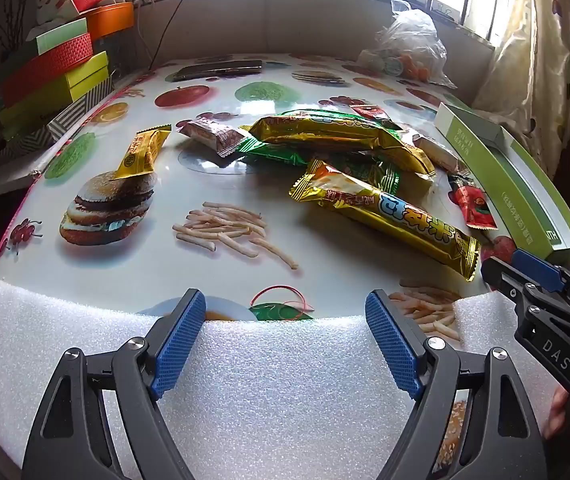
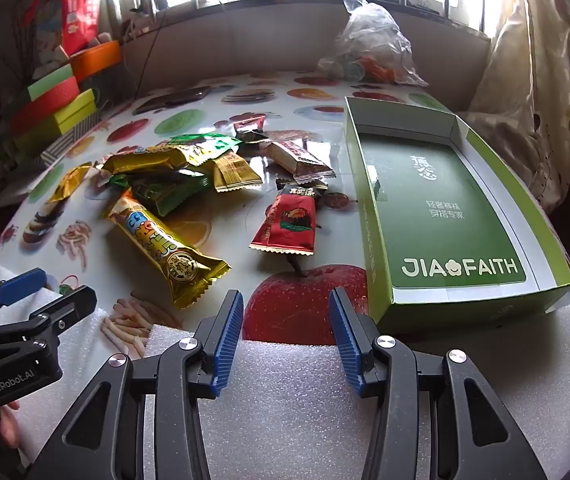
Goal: Organize snacks
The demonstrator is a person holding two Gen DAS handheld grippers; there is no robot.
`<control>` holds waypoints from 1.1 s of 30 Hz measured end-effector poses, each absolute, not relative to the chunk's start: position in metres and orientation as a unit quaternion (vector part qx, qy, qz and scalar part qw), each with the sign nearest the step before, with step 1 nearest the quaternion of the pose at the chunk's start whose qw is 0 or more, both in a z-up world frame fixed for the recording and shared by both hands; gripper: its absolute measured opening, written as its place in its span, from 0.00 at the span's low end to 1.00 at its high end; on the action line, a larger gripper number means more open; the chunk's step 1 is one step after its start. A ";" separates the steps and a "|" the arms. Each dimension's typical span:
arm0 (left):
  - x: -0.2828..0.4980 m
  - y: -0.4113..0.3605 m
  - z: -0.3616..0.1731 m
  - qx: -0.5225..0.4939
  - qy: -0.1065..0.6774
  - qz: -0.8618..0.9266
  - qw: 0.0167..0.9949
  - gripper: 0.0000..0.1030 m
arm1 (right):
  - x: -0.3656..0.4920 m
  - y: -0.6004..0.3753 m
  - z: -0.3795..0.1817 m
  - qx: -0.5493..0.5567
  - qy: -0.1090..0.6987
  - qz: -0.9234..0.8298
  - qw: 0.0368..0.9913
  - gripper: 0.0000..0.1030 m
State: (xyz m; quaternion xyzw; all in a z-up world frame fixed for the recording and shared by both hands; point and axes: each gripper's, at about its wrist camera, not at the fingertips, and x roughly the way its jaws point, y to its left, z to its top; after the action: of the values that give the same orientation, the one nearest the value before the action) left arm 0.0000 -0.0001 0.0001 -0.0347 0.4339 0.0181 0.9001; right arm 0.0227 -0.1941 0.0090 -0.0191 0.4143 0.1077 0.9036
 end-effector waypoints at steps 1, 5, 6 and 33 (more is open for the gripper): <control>0.000 0.000 0.000 -0.036 0.434 0.018 0.900 0.80 | 0.023 -0.194 0.009 -0.018 0.414 0.108 0.904 0.43; 0.000 0.000 0.000 -0.035 0.435 0.019 0.900 0.80 | 0.023 -0.194 0.009 -0.015 0.414 0.109 0.904 0.43; 0.000 -0.001 0.000 -0.034 0.435 0.019 0.899 0.80 | 0.024 -0.194 0.009 -0.016 0.415 0.110 0.903 0.43; 0.003 -0.006 0.001 -0.025 0.442 0.032 0.896 0.80 | 0.018 -0.207 0.009 -0.010 0.415 0.075 0.907 0.43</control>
State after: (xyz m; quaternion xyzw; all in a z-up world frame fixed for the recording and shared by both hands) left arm 0.0030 -0.0059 0.0007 -0.0253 0.4420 0.0324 0.8961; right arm 0.0179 -0.2074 0.0090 -0.0098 0.4150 0.0750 0.9067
